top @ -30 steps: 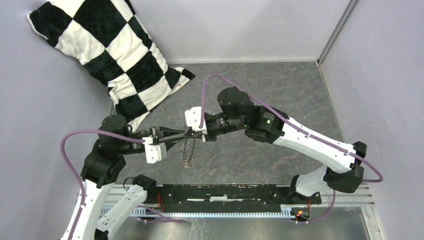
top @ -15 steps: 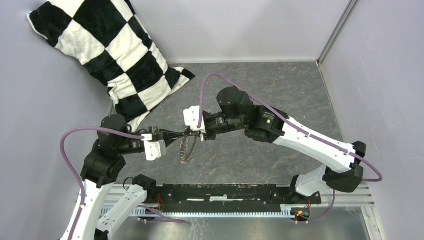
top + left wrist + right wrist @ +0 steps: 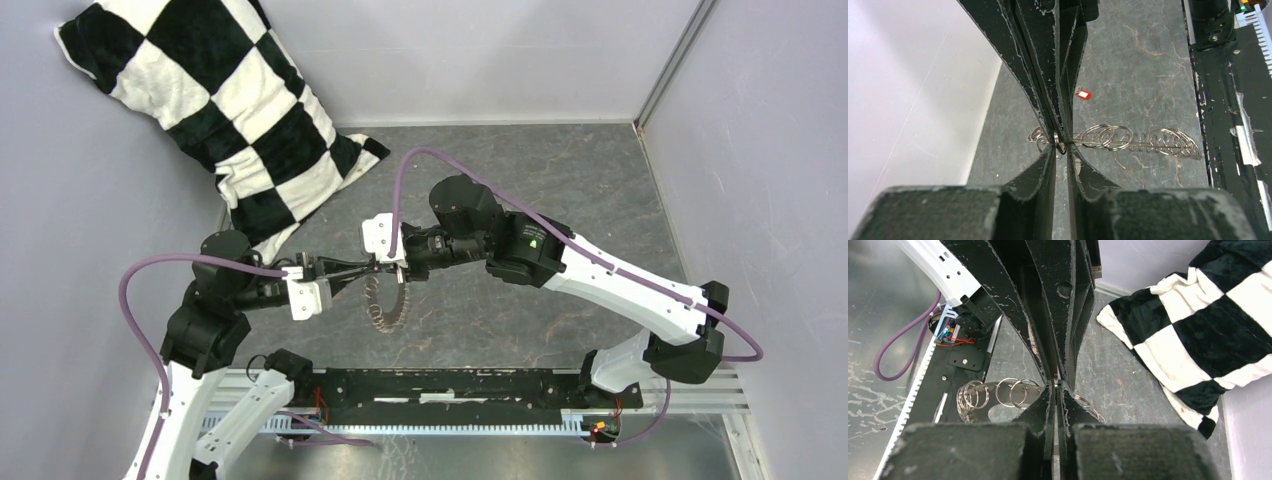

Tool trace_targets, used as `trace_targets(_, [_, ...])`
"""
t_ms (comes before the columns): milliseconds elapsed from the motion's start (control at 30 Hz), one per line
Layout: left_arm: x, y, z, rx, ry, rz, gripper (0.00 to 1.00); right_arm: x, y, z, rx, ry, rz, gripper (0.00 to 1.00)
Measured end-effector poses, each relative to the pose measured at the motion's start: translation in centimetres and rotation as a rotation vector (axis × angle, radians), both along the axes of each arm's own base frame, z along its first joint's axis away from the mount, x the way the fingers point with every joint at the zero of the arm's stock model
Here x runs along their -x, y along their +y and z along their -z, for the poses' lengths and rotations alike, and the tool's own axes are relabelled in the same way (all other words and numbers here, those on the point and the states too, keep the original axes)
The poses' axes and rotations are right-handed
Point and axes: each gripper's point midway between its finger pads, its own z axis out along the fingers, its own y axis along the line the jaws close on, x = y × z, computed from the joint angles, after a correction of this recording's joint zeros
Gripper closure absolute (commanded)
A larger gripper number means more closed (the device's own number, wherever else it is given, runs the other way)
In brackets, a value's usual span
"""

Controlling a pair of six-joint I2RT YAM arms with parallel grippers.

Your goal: Put the keys on the keyring

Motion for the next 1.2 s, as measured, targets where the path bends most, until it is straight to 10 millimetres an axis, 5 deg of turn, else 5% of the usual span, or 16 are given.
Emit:
trace_targets(167, [0.0, 0.0, 0.0, 0.001, -0.001, 0.0, 0.83, 0.1, 0.1, 0.1, 0.002, 0.001, -0.002, 0.99])
trace_targets(267, [0.1, 0.0, 0.0, 0.001, 0.0, 0.001, 0.97, 0.0, 0.0, 0.1, 0.005, 0.0, 0.003, 0.98])
trace_targets(533, [-0.1, 0.0, -0.1, 0.015, 0.018, -0.017, 0.98, 0.1, 0.1, 0.0, -0.002, 0.005, -0.002, 0.64])
trace_targets(700, [0.2, -0.3, -0.4, 0.047, -0.008, 0.011, 0.98, 0.6, -0.4, -0.3, -0.066, -0.012, -0.008, 0.56])
trace_targets(1000, [3.3, -0.6, -2.0, 0.076, -0.272, 0.163, 0.98, 1.9, -5.1, -1.1, -0.22, -0.087, 0.027, 0.54])
trace_targets(1200, [4.1, -0.7, -2.3, 0.039, -0.53, 0.248, 0.98, 1.6, -5.6, -2.7, -0.281, -0.117, 0.055, 0.58])
